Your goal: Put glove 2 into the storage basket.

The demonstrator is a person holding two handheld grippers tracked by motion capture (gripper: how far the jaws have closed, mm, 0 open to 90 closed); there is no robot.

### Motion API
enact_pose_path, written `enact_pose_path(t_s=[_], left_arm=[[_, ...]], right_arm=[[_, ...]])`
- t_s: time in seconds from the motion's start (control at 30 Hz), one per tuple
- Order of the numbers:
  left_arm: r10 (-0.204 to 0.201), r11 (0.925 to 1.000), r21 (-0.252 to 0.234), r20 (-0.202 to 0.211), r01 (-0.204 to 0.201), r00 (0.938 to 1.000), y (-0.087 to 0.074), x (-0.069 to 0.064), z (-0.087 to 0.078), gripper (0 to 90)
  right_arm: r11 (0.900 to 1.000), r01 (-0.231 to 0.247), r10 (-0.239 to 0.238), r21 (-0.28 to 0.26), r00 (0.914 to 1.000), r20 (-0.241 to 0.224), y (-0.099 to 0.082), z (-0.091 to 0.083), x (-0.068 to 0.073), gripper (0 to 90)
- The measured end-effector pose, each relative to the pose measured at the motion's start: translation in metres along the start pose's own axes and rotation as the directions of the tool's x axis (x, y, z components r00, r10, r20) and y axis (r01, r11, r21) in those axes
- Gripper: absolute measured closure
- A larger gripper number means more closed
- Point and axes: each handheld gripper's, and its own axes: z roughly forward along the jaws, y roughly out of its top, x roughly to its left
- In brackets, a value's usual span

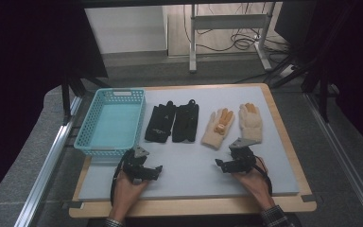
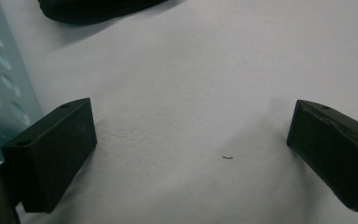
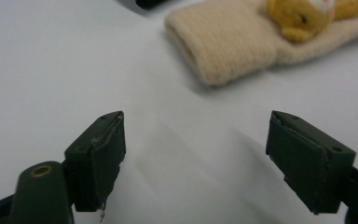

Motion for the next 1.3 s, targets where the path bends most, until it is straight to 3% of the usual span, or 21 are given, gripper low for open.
enact_pose_path(t_s=[0.3, 0.5, 0.9, 1.1, 1.3], left_arm=[[0.001, 1.0000, 0.001, 0.000, -0.001, 1.0000, 0.000, 0.000, 0.000, 1.9], [0.002, 1.0000, 0.001, 0.000, -0.002, 1.0000, 0.000, 0.000, 0.000, 2.0], [0.001, 1.0000, 0.002, 0.000, -0.001, 1.0000, 0.000, 0.000, 0.000, 2.0], [0.001, 1.0000, 0.001, 0.001, -0.001, 1.0000, 0.000, 0.000, 0.000, 2.1], [-0.001, 1.0000, -0.002, 0.002, 0.001, 1.0000, 0.000, 0.000, 0.000, 2.1]], right_arm=[[0.9998, 0.011, -0.012, -0.017, 0.9983, -0.057, 0.035, 0.007, 0.001, 32.0], [0.9996, -0.010, 0.007, -0.026, 0.9947, -0.102, 0.066, 0.029, -0.006, 42.2], [1.0000, 0.002, -0.003, -0.004, 0.9974, -0.071, 0.112, 0.076, -0.015, 51.0], [1.0000, -0.007, 0.007, -0.003, 0.9982, -0.060, 0.131, 0.103, -0.014, 49.8], [0.9994, -0.027, 0.028, 0.021, 0.9996, -0.007, 0.144, 0.129, -0.016, 40.4]])
